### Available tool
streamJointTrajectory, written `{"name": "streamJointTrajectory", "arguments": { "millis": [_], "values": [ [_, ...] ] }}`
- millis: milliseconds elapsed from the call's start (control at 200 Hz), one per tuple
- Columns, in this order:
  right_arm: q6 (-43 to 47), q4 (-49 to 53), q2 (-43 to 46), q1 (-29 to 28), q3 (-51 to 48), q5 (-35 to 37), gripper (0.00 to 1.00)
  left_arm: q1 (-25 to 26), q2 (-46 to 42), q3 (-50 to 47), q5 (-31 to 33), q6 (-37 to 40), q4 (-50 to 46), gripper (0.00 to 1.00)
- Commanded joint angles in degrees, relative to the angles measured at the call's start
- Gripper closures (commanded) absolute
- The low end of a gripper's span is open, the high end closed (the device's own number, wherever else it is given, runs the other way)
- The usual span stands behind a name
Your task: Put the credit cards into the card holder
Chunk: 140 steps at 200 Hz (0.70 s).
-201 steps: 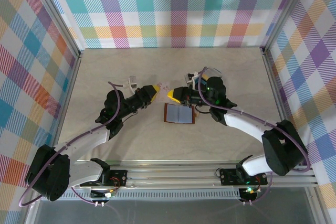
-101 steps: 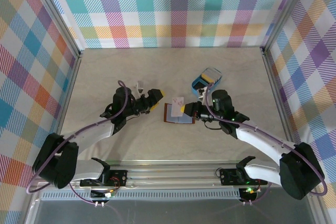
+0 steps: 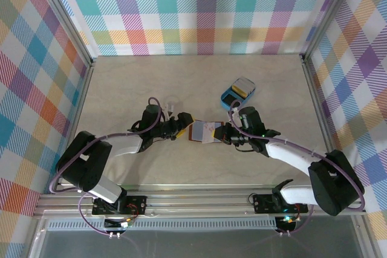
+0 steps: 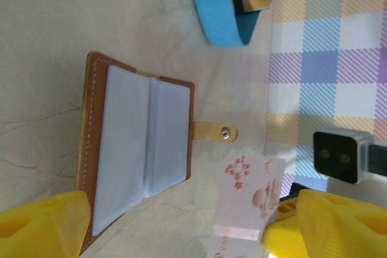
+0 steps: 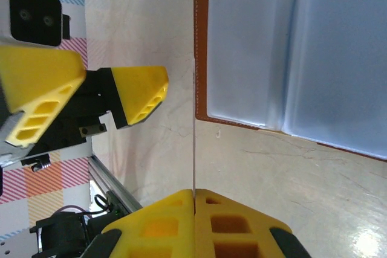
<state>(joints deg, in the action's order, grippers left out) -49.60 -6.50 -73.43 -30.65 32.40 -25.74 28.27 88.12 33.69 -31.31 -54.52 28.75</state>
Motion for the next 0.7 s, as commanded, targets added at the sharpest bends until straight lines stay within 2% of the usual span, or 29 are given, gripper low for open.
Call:
{"name": "streamJointTrajectory", "arguments": {
  "millis": [0,330,695],
  "values": [
    [2.59,0.87,-0.83,1.14,0.33,-0.2,1.0,0.64,1.96,1.72,-1.8,1.26,2.31,0.13],
    [7.46,4.48,-4.59,1.83,3.57,1.8,1.0,1.43,6.63,3.48,-3.25,-1.42,8.57,0.27],
    [7.76,4.15,-6.89,1.83,6.03,2.6,1.0,1.47,1.94,5.14,2.6,5.47,-6.32,0.37]
  ]
}}
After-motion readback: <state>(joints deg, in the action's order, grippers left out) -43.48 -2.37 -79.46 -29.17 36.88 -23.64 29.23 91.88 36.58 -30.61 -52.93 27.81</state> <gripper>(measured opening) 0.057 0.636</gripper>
